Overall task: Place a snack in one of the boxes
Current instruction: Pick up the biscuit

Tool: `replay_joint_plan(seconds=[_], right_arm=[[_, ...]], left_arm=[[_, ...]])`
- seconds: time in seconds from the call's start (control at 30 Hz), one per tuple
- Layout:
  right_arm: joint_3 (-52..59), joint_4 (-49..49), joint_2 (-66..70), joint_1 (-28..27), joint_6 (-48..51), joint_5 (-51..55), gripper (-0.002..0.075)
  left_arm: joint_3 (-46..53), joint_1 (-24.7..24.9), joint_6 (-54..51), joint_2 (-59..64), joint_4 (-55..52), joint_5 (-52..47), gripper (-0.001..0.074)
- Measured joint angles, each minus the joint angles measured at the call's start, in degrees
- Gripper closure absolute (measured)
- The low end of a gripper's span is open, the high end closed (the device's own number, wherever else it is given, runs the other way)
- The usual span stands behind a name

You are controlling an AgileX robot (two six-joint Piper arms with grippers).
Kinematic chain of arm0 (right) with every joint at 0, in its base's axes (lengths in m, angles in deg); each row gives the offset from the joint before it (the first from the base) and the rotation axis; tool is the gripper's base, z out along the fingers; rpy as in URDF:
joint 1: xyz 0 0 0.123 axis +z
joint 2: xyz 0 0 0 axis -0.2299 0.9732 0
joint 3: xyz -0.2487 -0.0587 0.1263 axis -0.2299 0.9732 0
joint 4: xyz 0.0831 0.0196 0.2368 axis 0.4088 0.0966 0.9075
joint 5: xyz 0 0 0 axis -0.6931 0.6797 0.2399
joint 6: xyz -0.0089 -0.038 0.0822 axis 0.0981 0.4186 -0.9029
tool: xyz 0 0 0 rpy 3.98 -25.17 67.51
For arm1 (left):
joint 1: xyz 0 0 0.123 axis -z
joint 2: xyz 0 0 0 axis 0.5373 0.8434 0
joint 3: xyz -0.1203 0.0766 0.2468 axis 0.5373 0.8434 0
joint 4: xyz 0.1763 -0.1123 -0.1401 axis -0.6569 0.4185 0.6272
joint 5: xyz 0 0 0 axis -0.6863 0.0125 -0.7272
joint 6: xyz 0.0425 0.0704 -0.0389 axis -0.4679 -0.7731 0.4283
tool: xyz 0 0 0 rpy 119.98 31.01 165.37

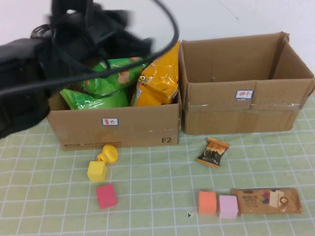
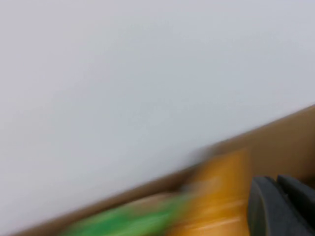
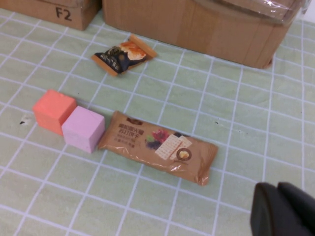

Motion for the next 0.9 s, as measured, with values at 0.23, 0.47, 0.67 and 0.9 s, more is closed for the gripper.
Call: replay_joint_plan(seconds=[0.23, 0.47, 0.67, 0.9], right_arm=[[-0.1, 1.0, 0.0, 0.0, 0.0, 0.4, 0.0728], [-1.1, 1.0, 0.7, 2.8, 0.4, 3.5, 0.0728], [-3.0, 1.0, 6.5, 7.1, 0.6, 6.7, 0.0728], [-10.0, -0.2, 19.0, 9.0, 0.7, 7.8, 0.0728]], left_arm=[[0.0, -5.9, 48.6, 2.5, -44.1, -39.1, 0.0735], [0.5, -6.5, 87.3, 2.4, -96.9, -57.6, 0.0735], [6.3, -6.7, 91.5, -7.7, -102.8, -58.0, 0.0735], [20.4, -6.7, 93.2, -24.5, -103.1, -55.5, 0.0736]])
